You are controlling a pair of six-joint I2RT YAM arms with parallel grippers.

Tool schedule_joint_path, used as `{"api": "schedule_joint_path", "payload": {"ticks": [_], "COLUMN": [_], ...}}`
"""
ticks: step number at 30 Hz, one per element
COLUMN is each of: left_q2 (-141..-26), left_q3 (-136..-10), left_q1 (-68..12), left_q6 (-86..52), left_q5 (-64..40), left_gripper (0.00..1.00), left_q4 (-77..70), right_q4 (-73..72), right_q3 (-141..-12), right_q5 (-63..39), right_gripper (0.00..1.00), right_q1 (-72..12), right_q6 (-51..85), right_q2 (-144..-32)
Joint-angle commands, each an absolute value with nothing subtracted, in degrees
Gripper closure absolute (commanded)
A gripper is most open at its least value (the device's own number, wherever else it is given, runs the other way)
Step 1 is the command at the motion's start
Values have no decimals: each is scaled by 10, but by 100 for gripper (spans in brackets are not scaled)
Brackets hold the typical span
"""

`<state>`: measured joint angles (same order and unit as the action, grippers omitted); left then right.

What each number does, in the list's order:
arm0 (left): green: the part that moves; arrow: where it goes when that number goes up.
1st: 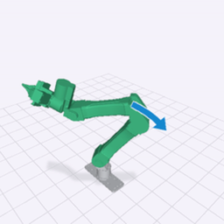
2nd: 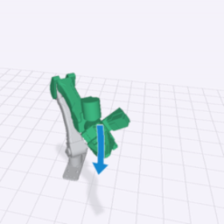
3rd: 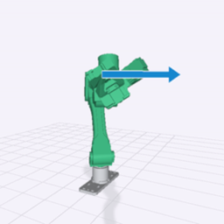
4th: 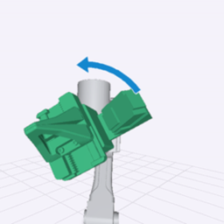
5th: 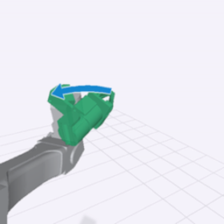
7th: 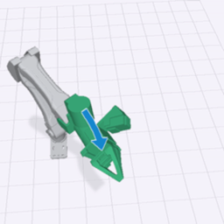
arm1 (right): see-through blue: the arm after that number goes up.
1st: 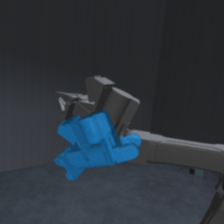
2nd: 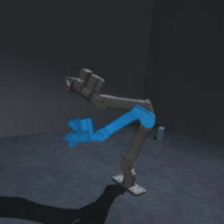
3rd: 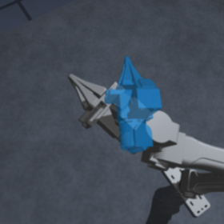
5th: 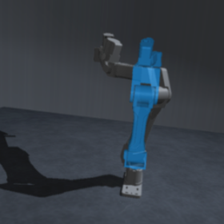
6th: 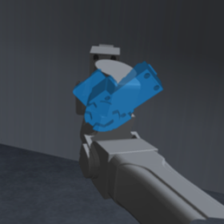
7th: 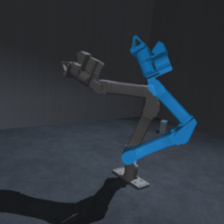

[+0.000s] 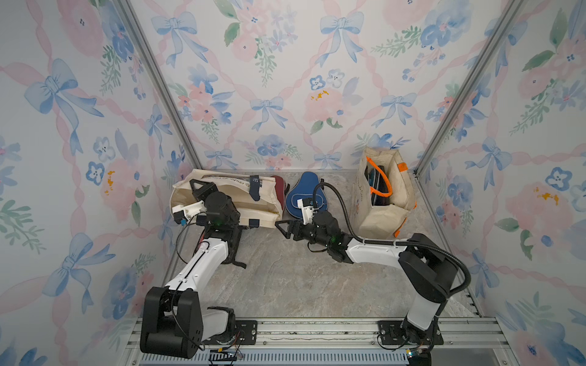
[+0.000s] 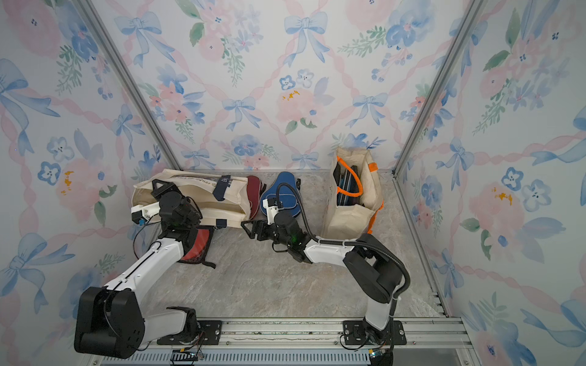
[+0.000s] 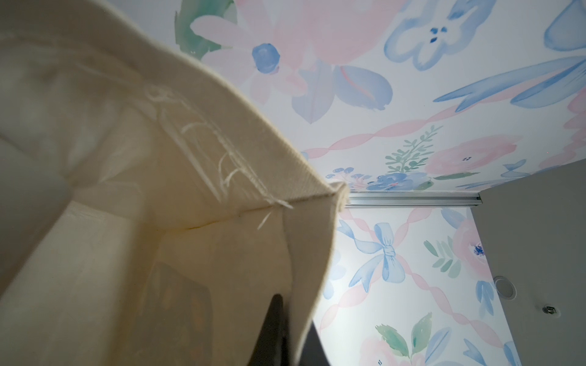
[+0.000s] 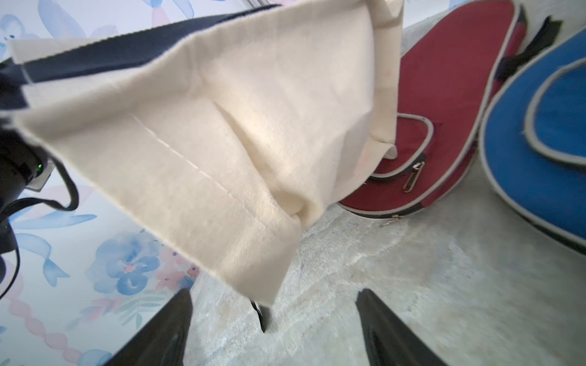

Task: Remove the ping pong set from the canvas bag
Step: Place the canvas bag at the corner of the board.

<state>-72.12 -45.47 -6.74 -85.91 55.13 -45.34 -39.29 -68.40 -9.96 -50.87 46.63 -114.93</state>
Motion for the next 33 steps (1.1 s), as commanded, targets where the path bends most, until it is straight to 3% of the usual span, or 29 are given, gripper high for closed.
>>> {"api": "schedule_joint_path", "payload": {"ticks": [1,3,5,7,9,11,18,27,33], "left_q2": [-726,-727,-729,-730,-732,-733,-738,-752,-768], "left_q3": [-481,-482,-483,-481,-482,-483,-486,-470,-442], "left_q1": [-70,-70,-70,-69,-65,-58,-31,0,15], "left_q6": [-826,-822,-815,-812,-806,-804,-792,-750,-722], "left_q5": [562,559,558,556,548,534,475,404,360], "left_gripper": [100,100,100,100,100,100,100,100,100], "left_q4": [-478,-477,-476,-475,-476,-476,-477,-500,-551], "right_q4": [-513,-539,-543,-536,-497,-442,-306,-146,-229], "right_q3": [-719,-745,-775,-809,-849,-903,-1146,-1542,-1506], "right_q5": [-118,-126,-131,-135,-141,-159,-233,-286,-252], "right_gripper": [18,21,30,50,80,99,100,100,100], "right_q1": [-519,-517,-514,-509,-504,-492,-456,-424,-406], "right_q6": [594,635,658,652,621,596,555,490,455], "right_q2": [-1202,-1231,-1253,-1263,-1268,-1279,-1384,-1605,-1609]}}
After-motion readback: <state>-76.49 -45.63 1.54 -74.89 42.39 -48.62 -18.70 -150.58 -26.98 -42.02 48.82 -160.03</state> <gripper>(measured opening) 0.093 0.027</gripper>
